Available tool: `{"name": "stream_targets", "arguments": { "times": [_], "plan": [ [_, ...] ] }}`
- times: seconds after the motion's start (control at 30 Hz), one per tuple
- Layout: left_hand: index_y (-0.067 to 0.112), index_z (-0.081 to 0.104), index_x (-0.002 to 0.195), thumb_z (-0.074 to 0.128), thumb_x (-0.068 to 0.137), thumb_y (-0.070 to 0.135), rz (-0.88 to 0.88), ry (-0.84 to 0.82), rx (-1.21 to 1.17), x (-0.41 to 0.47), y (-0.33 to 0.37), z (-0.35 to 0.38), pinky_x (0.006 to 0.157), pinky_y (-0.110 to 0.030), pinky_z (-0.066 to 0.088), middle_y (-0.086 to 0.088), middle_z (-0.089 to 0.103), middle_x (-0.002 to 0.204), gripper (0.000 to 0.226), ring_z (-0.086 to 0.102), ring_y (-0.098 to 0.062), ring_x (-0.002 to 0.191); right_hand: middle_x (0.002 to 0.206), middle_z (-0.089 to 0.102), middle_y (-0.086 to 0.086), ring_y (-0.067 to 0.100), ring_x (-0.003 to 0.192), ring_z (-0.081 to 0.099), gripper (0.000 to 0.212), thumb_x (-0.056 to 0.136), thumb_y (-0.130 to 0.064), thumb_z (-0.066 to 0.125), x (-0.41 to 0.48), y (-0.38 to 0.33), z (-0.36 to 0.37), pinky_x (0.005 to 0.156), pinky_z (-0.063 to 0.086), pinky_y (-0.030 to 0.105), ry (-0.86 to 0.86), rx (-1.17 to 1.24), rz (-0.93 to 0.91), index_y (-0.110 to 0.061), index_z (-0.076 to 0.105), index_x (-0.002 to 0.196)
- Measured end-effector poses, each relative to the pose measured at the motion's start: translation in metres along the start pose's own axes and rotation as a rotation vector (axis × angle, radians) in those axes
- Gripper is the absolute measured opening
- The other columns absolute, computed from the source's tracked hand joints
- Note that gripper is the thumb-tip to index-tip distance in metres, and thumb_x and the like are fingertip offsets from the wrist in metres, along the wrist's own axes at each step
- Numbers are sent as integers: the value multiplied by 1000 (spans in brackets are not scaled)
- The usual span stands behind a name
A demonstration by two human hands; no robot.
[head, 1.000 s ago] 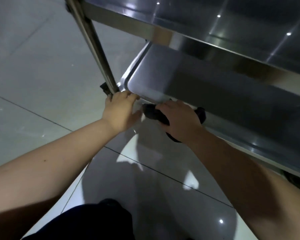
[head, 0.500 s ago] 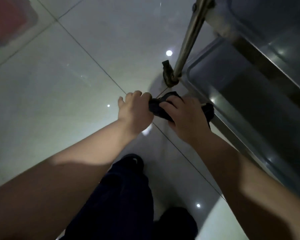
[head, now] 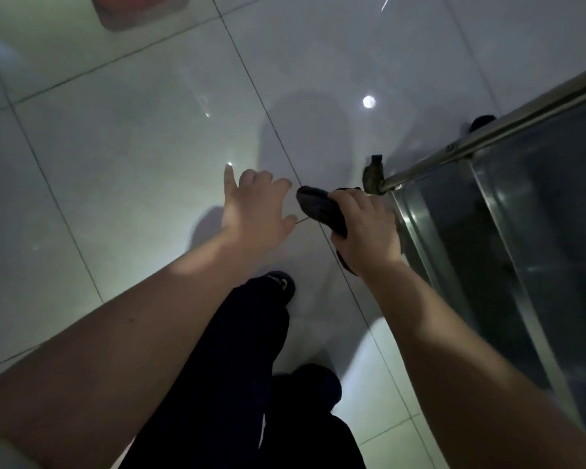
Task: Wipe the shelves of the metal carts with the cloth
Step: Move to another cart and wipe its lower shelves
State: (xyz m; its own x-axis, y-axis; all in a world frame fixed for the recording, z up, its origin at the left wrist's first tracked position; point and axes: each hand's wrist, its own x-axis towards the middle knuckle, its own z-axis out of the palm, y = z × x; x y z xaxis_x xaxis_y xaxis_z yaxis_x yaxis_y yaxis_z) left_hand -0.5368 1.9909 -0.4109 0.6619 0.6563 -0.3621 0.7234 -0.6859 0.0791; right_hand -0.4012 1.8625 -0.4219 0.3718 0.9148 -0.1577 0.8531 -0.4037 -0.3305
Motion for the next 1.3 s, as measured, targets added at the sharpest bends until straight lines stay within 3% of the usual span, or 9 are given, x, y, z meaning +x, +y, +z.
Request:
{"name": "stream_targets", "arguments": {
  "times": [0.07,0.17,0.37,0.53,0.67,0.9,1.07,1.3],
  "plan": [
    [25,46,134,59,82,48,15,3,-82,-9,-12,-51,105,-43,29,-6,50,128,58,44,-30,119,111,63,10,39,86,58,57,62,-10,77,8,-24,-46,72,51,48,-6,-10,-33,-13,61,116],
    [24,52,129,61,79,45,31,20,-108,-32,-24,-135,90,-39,34,-6,50,121,55,45,-30,112,110,64,9,40,84,59,52,63,-11,74,16,-57,-127,68,51,47,9,32,-48,-14,63,113],
    [30,51,131,61,79,49,34,56,-196,-61,-54,-287,96,-39,29,-1,50,127,56,43,-26,119,100,59,7,32,86,59,38,71,-16,70,29,-120,-274,65,49,38,-3,195,52,-16,60,107],
    [32,50,131,60,79,49,80,137,-176,-27,-80,-374,98,-38,29,1,48,133,56,41,-24,123,104,55,4,27,89,58,39,77,-24,72,77,-151,-335,71,46,33,27,219,106,-20,56,112],
    [32,50,131,57,80,51,168,176,-112,13,-83,-426,98,-40,30,1,49,132,55,43,-24,122,107,54,2,25,90,57,41,79,-35,74,121,-161,-375,75,49,36,93,230,176,-23,54,113],
    [31,50,130,59,79,52,254,188,-161,117,-35,-508,95,-41,35,1,54,129,56,48,-24,117,108,54,0,21,88,55,38,82,-30,71,192,-128,-451,68,37,26,266,173,235,-22,56,116],
    [33,50,131,59,81,51,325,156,-143,203,17,-556,94,-39,34,3,56,126,54,50,-23,116,108,56,-1,21,92,56,37,80,-27,71,242,-61,-498,70,39,28,320,113,295,-22,59,115],
    [35,52,128,60,81,51,333,165,-113,330,90,-626,99,-37,33,7,57,124,50,49,-19,117,112,57,-5,20,100,56,36,80,-26,72,339,47,-562,79,46,32,399,286,365,-25,63,115]
  ]
}}
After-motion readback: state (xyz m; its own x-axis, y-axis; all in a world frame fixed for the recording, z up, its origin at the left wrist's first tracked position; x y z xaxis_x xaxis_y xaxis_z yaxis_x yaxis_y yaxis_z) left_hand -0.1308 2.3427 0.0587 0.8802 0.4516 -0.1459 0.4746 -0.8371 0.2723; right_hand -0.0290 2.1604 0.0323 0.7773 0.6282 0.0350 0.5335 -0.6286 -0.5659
